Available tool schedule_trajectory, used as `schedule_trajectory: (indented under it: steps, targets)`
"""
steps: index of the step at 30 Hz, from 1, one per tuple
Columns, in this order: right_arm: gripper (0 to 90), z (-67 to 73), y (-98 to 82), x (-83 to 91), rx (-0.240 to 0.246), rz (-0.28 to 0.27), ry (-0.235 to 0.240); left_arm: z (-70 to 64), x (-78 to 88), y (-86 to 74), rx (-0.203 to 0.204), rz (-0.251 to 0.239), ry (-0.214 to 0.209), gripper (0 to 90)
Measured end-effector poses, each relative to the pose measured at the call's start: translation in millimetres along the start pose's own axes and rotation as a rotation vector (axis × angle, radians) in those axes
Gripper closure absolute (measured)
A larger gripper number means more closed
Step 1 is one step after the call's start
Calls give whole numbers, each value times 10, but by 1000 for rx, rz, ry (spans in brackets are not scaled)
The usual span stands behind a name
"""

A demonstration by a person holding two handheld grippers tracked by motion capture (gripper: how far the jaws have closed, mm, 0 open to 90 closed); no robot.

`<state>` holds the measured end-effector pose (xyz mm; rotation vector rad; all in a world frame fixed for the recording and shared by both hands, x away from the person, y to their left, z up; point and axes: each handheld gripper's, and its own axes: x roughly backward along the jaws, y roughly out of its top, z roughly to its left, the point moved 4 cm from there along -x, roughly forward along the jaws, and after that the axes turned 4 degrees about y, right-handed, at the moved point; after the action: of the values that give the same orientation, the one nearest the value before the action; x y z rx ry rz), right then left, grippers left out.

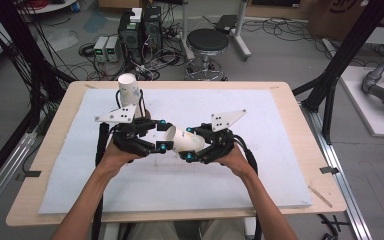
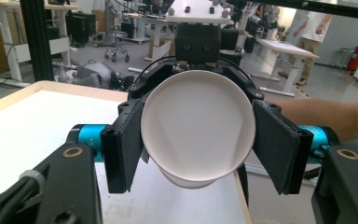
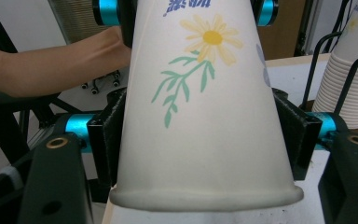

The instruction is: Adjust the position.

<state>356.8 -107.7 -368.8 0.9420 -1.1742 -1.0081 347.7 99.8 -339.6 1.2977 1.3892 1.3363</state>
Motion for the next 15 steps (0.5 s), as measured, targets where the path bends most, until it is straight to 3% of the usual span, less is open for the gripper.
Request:
schedule_trajectory:
  steps: [1,2,4,15]
  targets:
    - [310,-3,0,-1,1,-1,-2,0,-2,1,-7,1,16,345]
    - [310,-3,0,0,-1,0,-1,2,-9,0,-5,4,33,213]
    - [310,-4,-1,0,0,1,-3,16,-19,-13,10,17,36,82]
    - [316,-8,-7,25,-5,15,-18,26,26,-44,5,63,70,70]
